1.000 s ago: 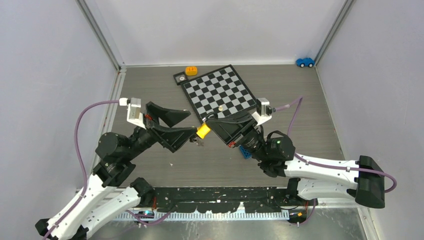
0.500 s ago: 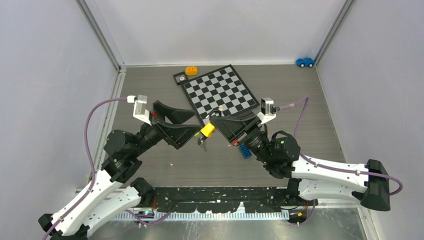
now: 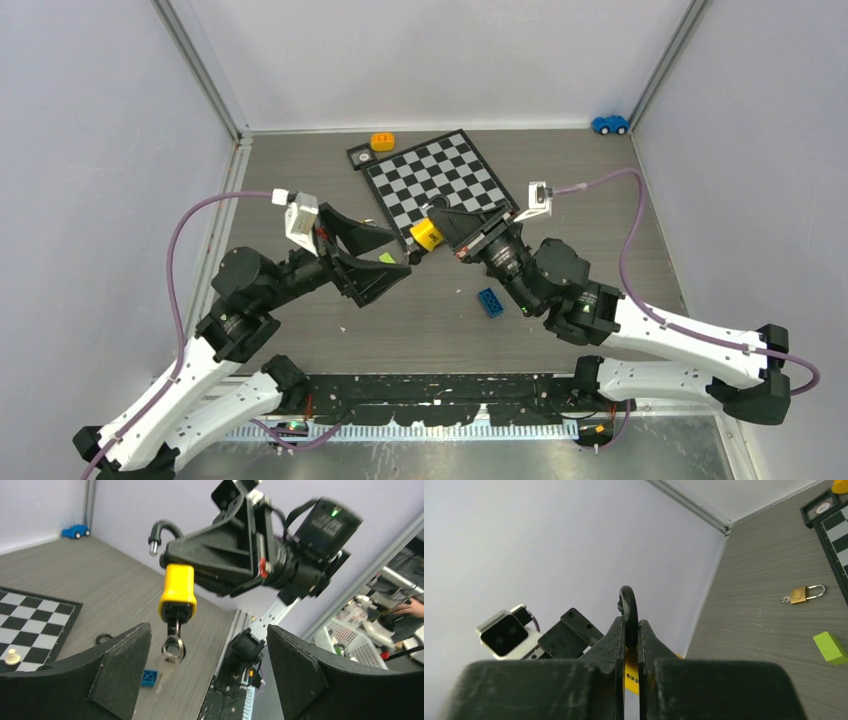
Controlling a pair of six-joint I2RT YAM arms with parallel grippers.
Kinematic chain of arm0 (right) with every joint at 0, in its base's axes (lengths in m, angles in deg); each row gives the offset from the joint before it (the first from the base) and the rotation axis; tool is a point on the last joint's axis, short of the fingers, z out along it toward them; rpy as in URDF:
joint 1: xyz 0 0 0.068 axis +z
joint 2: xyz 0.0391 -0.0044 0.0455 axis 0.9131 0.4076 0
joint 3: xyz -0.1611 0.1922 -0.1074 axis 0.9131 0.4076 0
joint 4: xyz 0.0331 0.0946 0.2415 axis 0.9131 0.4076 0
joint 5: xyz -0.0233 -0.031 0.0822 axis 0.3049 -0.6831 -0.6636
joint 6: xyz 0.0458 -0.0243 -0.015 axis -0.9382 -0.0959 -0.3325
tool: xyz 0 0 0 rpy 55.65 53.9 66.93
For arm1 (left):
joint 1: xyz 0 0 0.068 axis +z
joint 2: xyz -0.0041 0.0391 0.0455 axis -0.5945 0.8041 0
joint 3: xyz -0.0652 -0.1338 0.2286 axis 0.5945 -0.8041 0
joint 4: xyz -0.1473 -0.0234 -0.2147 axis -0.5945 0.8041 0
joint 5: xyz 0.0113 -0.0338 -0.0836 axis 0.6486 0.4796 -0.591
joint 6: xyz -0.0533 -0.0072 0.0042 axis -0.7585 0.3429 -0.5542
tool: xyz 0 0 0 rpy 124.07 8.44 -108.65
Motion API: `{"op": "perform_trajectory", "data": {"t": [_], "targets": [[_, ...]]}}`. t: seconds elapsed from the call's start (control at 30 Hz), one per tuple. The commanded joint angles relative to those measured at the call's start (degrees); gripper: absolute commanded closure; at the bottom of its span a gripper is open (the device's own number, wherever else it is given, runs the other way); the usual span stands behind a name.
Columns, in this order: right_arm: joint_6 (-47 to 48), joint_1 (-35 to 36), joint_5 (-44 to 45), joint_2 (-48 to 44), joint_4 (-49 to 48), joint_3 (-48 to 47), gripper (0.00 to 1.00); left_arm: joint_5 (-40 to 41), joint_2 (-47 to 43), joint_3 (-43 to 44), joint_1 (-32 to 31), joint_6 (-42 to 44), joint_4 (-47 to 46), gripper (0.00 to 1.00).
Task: Lock with the key
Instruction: Pick up the lock from the center of the board.
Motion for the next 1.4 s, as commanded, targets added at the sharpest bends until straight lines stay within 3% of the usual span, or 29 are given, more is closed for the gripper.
{"op": "perform_trajectory", "data": {"t": [0.0,0.33,0.4,0.7,0.8,0.9,1.0,1.07,1.1,1.23,1.37], "targets": [[-9.33,-0.07,7.97,1.03,9.89,-8.15,1.0,-2.81,2.09,4.26,-0.04,8.84,7.4,0.13],[-18.84,-0.06,2.49,3.91,7.84,-8.81,1.0,-0.45,5.22,4.28,-0.05,11.35,4.8,0.12],[-19.97,-0.07,1.3,4.35,7.47,-8.75,1.0,-0.76,6.47,4.66,-0.04,11.52,3.06,0.16],[-23.94,-0.02,-1.14,3.95,7.23,-8.09,1.0,-2.69,9.68,5.62,-0.04,11.9,2.82,0.51],[-24.79,-0.06,-1.91,3.86,7.35,-7.79,1.0,-2.52,10.18,5.96,-0.04,11.57,2.86,0.77],[-24.77,-0.02,-2.69,3.59,7.65,-7.12,0.98,-2.01,10.28,6.27,-0.04,11.21,3.16,0.94],[-21.64,-0.04,-3.2,2.11,10.36,-6.85,0.64,-1.65,9.79,7.48,-0.04,10.97,5.64,1.0],[-19.02,-0.02,-2.69,0.39,14.34,-6.9,0.3,-1.85,9.31,8.44,-0.04,10.93,8.57,1.0],[-17.97,-0.06,-1.81,-0.67,17.31,-6.76,0.23,-1.81,8.93,8.7,-0.04,10.86,9.66,1.0],[-12.22,-0.04,1.09,-7.9,24.63,-4.06,0.18,-1.32,5.85,8.54,-0.04,10.26,13.04,1.0],[4.04,-0.07,-0.98,-14.5,23.97,-0.64,0.18,-4.91,3.7,9.73,-0.04,9.85,17.36,1.0]]}}
